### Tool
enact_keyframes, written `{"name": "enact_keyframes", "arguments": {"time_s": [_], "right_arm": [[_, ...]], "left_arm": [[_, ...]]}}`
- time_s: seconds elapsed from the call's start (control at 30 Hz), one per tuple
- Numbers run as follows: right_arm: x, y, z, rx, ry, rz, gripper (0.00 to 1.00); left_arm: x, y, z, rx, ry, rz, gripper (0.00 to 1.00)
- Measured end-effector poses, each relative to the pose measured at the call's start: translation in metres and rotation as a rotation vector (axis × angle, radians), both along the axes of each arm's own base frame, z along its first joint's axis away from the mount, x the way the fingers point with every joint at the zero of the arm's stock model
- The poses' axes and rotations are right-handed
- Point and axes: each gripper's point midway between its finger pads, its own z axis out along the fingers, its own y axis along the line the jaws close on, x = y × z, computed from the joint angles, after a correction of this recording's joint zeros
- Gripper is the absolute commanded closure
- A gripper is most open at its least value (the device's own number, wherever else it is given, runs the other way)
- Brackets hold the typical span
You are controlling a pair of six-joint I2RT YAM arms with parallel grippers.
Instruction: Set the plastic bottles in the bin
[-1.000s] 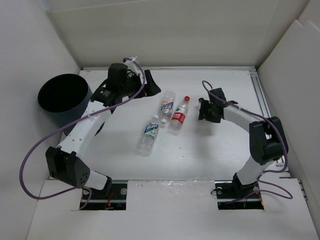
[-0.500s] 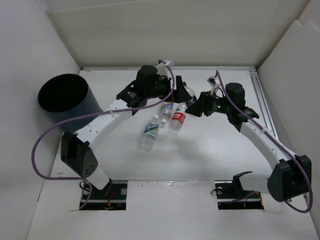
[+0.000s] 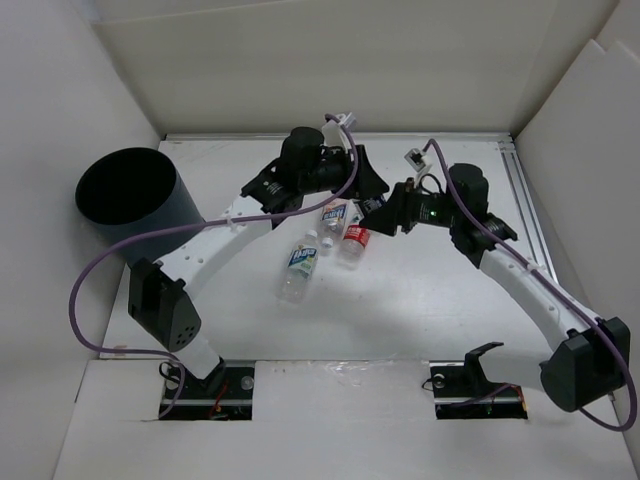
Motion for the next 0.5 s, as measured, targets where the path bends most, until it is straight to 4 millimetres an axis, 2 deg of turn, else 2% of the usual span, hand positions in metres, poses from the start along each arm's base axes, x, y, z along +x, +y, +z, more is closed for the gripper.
{"name": "enact_keyframes", "arguments": {"time_s": [0.03,0.13,0.2,0.3,0.37,0.4,0.5], "right_arm": [[0.001,0.000,0.003,0.004,-0.005,-0.005,0.01],[0.010,-0.002,0.010,0.007,-0.029,-0.047,0.00],[0.022,-0.010,0.012,-0.001,-0.035,-0.114,0.00],[0.036,-0.017,0.009,-0.023,-0.034,-0.198,0.00],[0.047,-0.027,0.000,-0.068,-0.026,-0.274,0.00],[0.053,-0.034,-0.009,-0.096,-0.008,-0.317,0.00],[0.066,-0.052,-0.039,-0.183,0.052,-0.404,0.00]], "left_arm": [[0.000,0.000,0.003,-0.003,-0.002,-0.001,1.00],[0.004,0.003,0.009,0.004,-0.003,0.034,1.00],[0.014,0.011,0.013,0.021,-0.004,0.096,1.00],[0.042,0.039,0.020,0.052,-0.001,0.241,1.00],[0.071,0.078,0.027,0.077,0.006,0.381,1.00],[0.088,0.106,0.036,0.081,0.006,0.463,1.00],[0.136,0.213,0.064,0.080,-0.009,0.769,1.00]]}}
